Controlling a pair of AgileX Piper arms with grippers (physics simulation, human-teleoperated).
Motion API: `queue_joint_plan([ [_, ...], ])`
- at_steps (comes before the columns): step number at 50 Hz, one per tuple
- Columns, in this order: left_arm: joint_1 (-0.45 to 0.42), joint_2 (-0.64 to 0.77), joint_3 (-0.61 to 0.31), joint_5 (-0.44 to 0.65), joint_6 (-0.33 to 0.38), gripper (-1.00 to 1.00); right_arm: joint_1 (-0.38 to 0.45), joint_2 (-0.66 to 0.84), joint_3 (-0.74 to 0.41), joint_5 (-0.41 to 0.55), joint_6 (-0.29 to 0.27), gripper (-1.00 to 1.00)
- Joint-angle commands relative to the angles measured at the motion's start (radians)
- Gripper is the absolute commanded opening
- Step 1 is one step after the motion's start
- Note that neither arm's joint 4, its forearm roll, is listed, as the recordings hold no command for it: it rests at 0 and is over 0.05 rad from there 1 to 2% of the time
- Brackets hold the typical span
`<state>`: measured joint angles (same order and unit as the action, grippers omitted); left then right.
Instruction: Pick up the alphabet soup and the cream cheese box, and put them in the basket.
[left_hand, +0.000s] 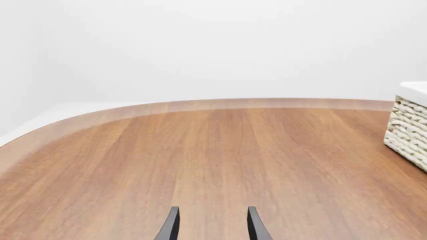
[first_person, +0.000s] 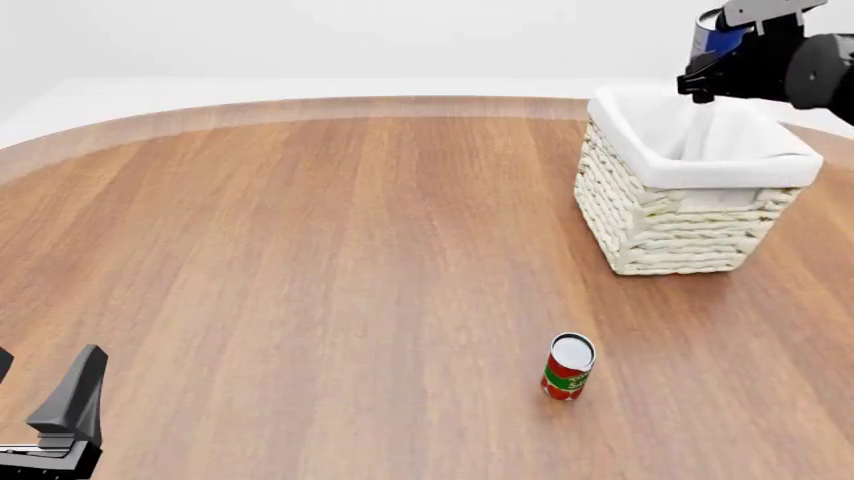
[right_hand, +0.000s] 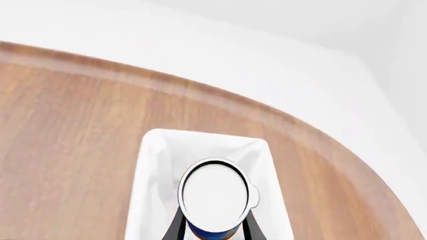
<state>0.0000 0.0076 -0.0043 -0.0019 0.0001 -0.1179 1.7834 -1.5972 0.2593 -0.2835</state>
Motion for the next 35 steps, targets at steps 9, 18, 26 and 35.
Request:
queue_joint_plan([
  [9, 0.0, 0.0, 0.0, 0.0, 0.0, 1.0, -0.02, 0.069, -0.11, 0.113, 0.074, -1.0],
  [18, 0.0, 0.0, 0.0, 0.0, 0.0, 1.0, -0.014, 0.115, -0.166, 0.187, 0.096, -1.0],
  [26, 0.0, 0.0, 0.0, 0.0, 0.0, 1.0, -0.013, 0.154, -0.213, 0.249, 0.108, -1.0],
  [35, 0.0, 0.0, 0.0, 0.0, 0.0, 1.0, -0.01, 0.19, -0.256, 0.306, 0.121, -1.0],
])
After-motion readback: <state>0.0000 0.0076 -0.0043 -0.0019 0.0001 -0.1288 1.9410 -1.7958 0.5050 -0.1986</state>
